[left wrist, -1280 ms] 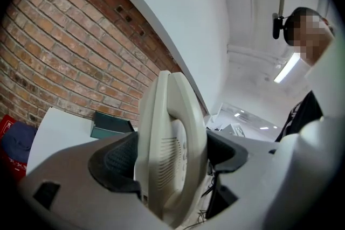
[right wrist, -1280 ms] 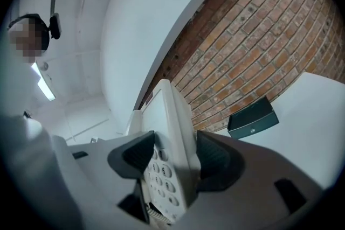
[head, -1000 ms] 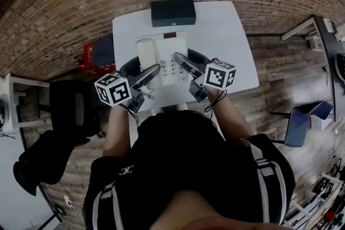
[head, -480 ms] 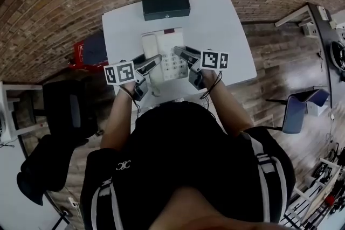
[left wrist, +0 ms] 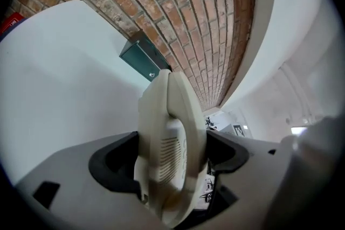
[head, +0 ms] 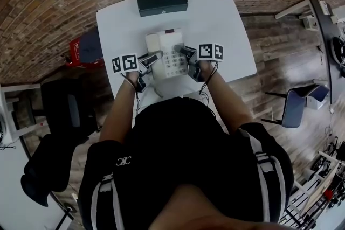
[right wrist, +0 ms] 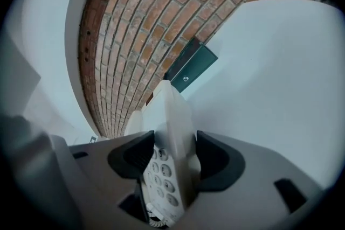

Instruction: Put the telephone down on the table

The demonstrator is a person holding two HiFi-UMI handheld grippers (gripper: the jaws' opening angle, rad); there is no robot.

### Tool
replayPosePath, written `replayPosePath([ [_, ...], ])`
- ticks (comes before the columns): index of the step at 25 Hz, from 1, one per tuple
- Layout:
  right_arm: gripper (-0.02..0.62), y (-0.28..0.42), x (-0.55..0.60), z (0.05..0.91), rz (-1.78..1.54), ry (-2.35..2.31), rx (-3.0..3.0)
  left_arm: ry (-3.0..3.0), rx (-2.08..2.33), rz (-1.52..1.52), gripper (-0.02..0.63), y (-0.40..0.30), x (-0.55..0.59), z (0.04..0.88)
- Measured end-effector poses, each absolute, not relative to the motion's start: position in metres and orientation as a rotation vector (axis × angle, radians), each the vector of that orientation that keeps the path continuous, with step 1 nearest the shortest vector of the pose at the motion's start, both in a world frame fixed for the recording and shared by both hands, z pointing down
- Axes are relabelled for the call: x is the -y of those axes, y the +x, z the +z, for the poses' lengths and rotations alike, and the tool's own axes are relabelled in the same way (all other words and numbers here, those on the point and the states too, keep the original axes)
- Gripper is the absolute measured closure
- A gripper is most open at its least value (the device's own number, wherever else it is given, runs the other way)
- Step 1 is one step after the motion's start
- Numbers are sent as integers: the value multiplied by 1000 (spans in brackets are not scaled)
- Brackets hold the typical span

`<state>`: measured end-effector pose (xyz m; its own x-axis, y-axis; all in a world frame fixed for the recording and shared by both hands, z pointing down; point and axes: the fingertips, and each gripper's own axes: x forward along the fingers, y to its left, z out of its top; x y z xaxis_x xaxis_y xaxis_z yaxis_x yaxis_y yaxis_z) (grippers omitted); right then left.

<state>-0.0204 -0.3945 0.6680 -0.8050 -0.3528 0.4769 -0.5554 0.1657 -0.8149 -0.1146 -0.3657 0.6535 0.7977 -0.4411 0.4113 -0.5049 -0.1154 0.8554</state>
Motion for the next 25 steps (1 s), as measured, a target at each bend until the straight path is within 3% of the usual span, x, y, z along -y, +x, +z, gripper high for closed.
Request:
replayPosePath([
  [25,382,-24,408,724,1776,874,2158,1675,729,71,213,-117,380,710],
])
